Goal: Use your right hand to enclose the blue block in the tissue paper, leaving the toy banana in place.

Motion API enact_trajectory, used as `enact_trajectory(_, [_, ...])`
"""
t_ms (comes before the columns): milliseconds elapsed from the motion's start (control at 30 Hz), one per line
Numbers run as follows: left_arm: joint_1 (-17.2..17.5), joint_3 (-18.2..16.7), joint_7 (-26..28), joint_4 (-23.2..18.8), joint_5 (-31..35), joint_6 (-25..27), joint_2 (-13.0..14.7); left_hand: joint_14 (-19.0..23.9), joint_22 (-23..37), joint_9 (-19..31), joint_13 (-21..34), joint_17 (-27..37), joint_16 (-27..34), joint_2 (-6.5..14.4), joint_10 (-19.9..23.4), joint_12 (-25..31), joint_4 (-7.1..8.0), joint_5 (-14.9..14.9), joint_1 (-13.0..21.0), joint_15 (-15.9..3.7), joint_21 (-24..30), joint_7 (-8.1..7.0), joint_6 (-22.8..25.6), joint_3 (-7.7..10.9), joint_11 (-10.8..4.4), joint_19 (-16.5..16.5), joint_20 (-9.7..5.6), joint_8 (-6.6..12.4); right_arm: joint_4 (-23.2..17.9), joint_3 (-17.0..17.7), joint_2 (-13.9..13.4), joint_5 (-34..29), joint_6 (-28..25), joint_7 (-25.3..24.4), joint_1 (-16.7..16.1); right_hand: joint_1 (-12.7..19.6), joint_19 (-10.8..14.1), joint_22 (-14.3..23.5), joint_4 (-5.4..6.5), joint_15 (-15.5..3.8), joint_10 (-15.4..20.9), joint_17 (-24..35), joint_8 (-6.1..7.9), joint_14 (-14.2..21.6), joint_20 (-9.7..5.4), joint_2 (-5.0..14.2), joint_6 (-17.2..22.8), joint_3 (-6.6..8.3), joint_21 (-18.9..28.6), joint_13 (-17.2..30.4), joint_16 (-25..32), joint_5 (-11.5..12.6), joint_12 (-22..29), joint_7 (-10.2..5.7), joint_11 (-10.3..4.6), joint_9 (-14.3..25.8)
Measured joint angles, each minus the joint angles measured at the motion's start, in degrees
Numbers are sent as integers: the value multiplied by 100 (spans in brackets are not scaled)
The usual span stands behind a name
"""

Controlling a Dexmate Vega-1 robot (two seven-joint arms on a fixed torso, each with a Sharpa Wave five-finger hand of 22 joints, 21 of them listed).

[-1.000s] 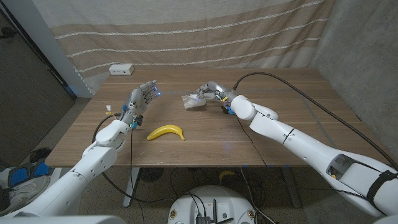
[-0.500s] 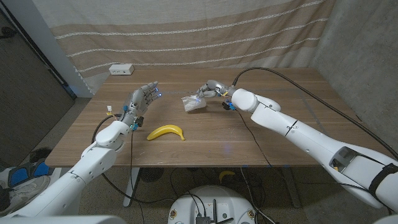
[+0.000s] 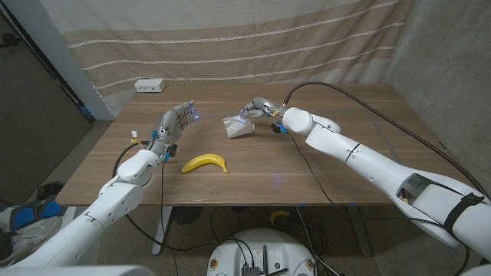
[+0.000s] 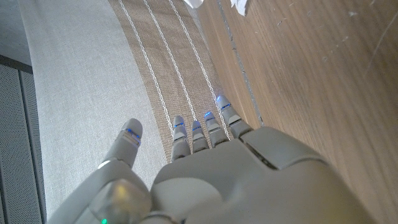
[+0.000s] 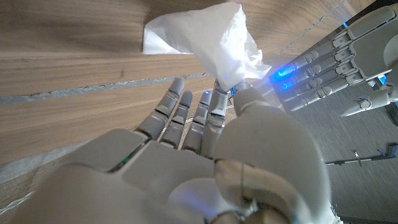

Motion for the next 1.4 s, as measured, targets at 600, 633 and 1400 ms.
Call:
enact_trajectory(600, [64,-30,94,-55,12,0,-11,0,0,0,0,15,0,5,0,0,-23,0,55,0,-38,0,0,-24,0,0,0,0,1058,-341,450,-460,186,-458,371,0,22,0,0,0,22,54,33,0,-22,-1,-41,0,45,26,46,-1,0,-41,-21,101])
enact_trajectory(633, [68,-33,102,-60,12,0,-12,0,0,0,0,15,0,4,0,0,-23,0,56,0,-42,0,0,-24,0,0,0,0,1128,-366,474,-487,207,-484,393,-1,22,0,-1,0,22,54,33,0,-22,-2,-61,0,44,27,74,-1,0,-62,-21,101])
enact_trajectory(1400, [97,-41,189,-127,29,32,-36,0,0,0,0,14,0,0,0,0,-46,0,60,0,-64,0,0,-47,0,0,0,0,1985,-614,734,-1111,826,-1418,552,-60,125,0,7,2,114,133,33,43,-126,-61,-93,-41,133,80,133,-1,27,-282,-155,85])
